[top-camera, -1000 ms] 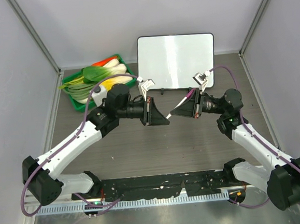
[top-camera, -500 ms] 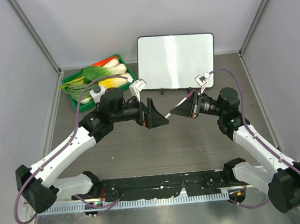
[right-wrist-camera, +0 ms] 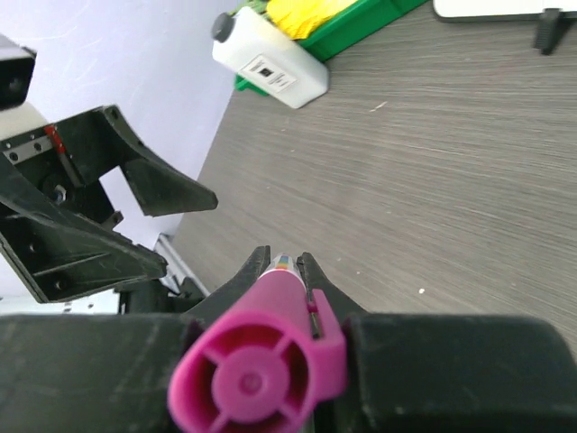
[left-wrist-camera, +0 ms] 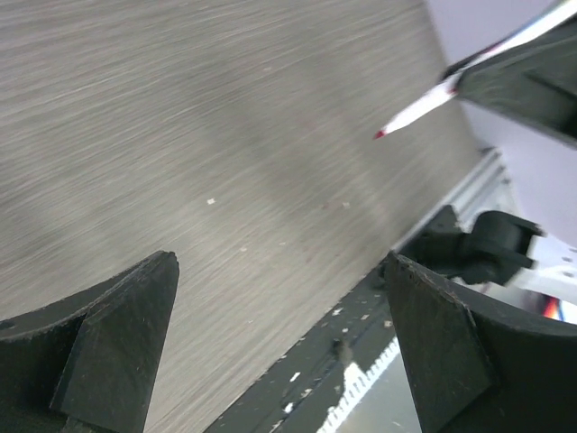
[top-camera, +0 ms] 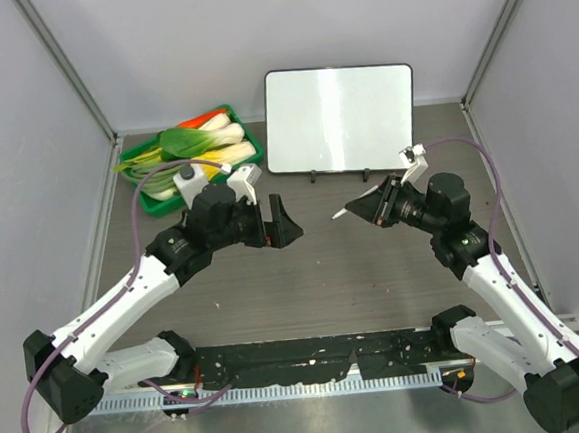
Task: Write a sentence on the whiteboard
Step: Move the whiteboard to the center of the board.
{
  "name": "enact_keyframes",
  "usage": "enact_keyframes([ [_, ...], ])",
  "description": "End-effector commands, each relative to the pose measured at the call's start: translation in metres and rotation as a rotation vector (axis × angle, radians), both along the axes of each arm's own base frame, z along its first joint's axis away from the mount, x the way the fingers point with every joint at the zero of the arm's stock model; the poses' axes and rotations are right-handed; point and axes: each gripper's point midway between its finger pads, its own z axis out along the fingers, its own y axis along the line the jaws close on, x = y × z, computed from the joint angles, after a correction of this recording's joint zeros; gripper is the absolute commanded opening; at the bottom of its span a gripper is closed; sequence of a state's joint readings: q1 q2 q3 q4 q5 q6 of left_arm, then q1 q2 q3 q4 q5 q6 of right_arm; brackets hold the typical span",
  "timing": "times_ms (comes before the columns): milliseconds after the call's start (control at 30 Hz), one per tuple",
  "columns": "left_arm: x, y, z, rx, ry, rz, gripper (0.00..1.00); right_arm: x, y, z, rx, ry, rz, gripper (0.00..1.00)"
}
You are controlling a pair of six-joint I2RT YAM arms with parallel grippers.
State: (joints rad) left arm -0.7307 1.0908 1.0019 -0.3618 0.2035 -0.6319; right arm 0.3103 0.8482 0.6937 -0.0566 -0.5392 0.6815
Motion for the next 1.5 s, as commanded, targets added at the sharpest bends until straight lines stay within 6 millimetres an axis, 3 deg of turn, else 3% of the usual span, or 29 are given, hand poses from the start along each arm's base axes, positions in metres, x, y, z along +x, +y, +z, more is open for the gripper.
enact_keyframes([
  [0, 0.018, 0.031, -0.031, 0.165, -0.006, 0.146, 1.00, 0.015, -0.016, -0.006, -0.067, -0.021, -0.114, 0.02],
  [167, 0.033, 0.043, -0.058, 0.296, 0.033, 0.224, 1.00, 0.021, -0.020, -0.011, -0.093, -0.020, -0.136, 0.01],
  [500, 0.054, 0.033, -0.094, 0.429, 0.096, 0.215, 1.00, 0.030, -0.027, -0.019, -0.132, -0.018, -0.173, 0.01],
  [1033, 0.075, 0.026, -0.113, 0.534, 0.116, 0.125, 1.00, 0.050, -0.029, -0.033, -0.095, 0.068, -0.202, 0.02],
  [1467, 0.120, -0.012, -0.130, 0.502, 0.238, -0.002, 1.00, 0.055, -0.044, -0.048, -0.121, 0.106, -0.254, 0.01],
])
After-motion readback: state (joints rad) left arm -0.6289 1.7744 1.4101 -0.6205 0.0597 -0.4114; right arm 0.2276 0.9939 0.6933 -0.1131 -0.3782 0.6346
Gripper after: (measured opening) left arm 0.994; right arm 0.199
